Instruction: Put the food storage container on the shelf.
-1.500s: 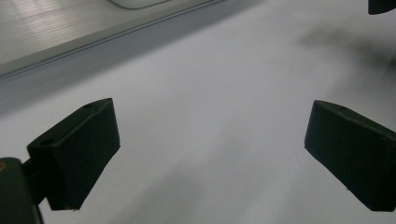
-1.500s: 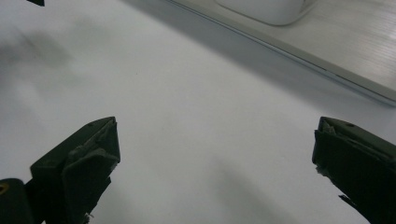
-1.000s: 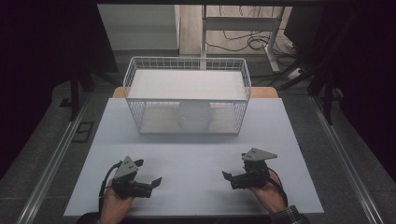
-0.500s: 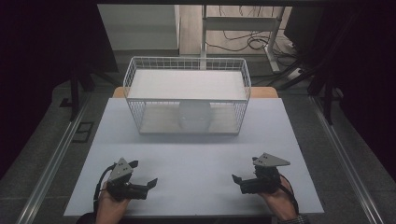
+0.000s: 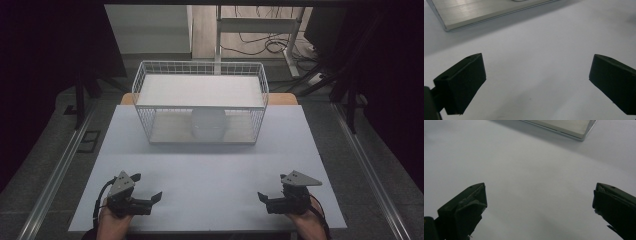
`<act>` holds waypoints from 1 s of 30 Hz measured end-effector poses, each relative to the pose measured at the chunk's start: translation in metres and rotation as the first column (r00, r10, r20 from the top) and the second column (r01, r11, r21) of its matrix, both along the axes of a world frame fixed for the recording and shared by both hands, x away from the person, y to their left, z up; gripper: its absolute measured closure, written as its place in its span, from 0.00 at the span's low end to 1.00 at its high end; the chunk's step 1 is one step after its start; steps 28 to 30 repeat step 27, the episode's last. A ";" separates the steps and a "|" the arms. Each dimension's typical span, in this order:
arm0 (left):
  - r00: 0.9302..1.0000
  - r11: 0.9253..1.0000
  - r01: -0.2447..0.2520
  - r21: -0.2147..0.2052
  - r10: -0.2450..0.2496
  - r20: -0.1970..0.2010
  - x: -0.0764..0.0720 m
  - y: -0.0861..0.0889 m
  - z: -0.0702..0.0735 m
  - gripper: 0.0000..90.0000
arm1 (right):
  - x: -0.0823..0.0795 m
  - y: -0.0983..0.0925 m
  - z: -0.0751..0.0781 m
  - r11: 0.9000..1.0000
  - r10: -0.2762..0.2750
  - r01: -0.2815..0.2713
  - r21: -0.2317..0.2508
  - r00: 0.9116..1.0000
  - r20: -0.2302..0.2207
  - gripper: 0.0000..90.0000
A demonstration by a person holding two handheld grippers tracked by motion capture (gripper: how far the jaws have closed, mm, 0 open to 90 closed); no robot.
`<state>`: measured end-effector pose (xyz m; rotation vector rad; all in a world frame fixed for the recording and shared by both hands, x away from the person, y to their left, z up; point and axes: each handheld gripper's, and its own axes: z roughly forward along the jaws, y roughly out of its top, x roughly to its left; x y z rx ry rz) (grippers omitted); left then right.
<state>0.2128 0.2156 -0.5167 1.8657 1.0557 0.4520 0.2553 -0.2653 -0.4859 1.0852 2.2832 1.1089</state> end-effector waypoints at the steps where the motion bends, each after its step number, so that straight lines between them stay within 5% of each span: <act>1: 1.000 1.000 -0.002 0.000 0.002 -0.001 -0.001 0.001 0.000 0.00 | -0.001 -0.001 -0.001 1.000 -0.004 0.004 -0.001 1.000 -0.001 0.00; 15: 0.999 0.999 -0.031 0.018 0.031 -0.025 -0.007 0.010 -0.005 0.00 | -0.011 -0.015 -0.014 0.999 -0.039 0.038 -0.024 0.999 -0.035 0.00; 21: 0.997 0.999 -0.030 0.046 0.033 -0.065 -0.005 0.010 -0.011 0.00 | -0.009 -0.016 -0.015 0.999 -0.043 0.042 -0.009 0.997 -0.064 0.00; 30: 0.997 0.997 -0.030 0.066 0.034 -0.064 -0.005 0.007 -0.011 0.00 | -0.007 -0.013 -0.016 0.999 -0.032 0.029 -0.041 0.997 -0.077 0.01</act>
